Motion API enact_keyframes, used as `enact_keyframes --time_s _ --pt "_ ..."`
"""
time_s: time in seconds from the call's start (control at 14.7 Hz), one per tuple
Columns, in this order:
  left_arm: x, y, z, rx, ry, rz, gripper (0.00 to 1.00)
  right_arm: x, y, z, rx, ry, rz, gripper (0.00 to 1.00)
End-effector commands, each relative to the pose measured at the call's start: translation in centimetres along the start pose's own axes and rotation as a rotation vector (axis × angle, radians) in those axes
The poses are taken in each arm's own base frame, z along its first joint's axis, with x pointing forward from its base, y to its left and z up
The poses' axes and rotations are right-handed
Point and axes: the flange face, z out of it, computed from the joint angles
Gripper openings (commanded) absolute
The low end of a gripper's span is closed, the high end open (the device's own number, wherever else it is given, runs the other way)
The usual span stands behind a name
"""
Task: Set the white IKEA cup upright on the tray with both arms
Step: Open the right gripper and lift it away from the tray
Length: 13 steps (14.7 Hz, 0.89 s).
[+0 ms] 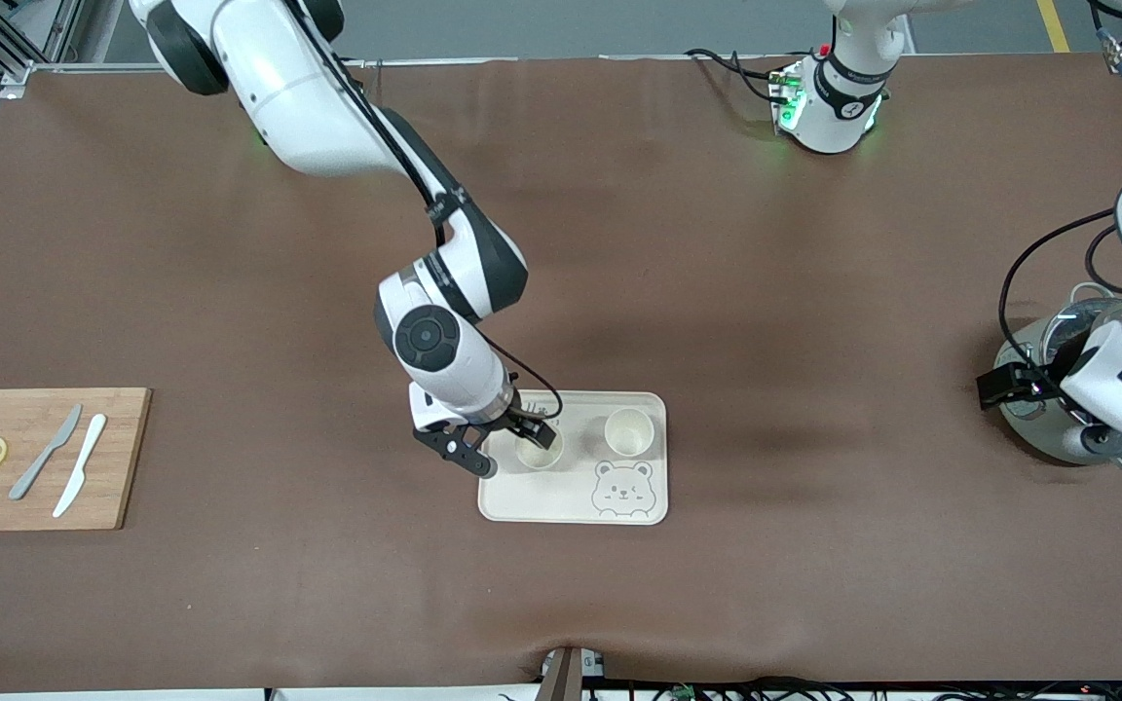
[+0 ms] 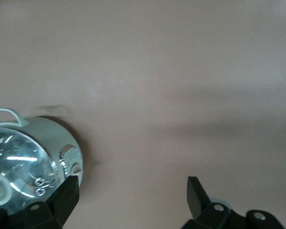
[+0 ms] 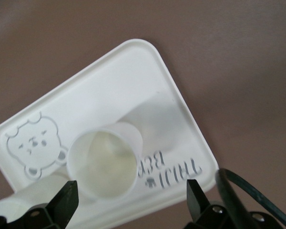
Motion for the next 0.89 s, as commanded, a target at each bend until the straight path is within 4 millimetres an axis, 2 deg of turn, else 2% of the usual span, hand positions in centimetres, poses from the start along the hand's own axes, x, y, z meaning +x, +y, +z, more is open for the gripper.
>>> enact_keyframes --time_s 0.0,0.2,0.34,0.55,0.68,0.75,0.82 --pt "-2.2 -0.3 -2.9 -0.011 -0.018 0.007 1.0 -1.0 1.7 -9.4 -0.042 -0.035 -0.014 1.0" --pt "-4.3 -1.6 -5.8 -0.005 -0.042 -0.01 1.0 -2.3 3.9 -16.6 -0.081 -0.072 -0.036 1.0" --pt "-5.3 -1.5 -7.2 -0.018 -0.044 -0.011 1.0 -2.4 6.8 -21.8 -0.094 -0.089 -0.072 1.0" --pt "-6.4 -1.7 -9.6 -0.011 -0.014 -0.012 1.0 -1.3 14.3 -28.9 -0.114 -0.124 -0.155 1.0" --pt "-6.9 -1.4 -10.7 -0.01 -0.003 -0.027 1.0 -0.3 19.7 -31.9 -0.097 -0.12 -0.239 1.0" --pt "-7.4 -1.6 -10.7 -0.025 -0.035 -0.028 1.0 0.8 22.5 -33.1 -0.083 -0.111 -0.277 1.0" --pt "-7.9 -2.3 -11.8 -0.034 -0.045 -0.027 1.0 2.4 25.3 -34.2 -0.087 -0.092 -0.319 1.0"
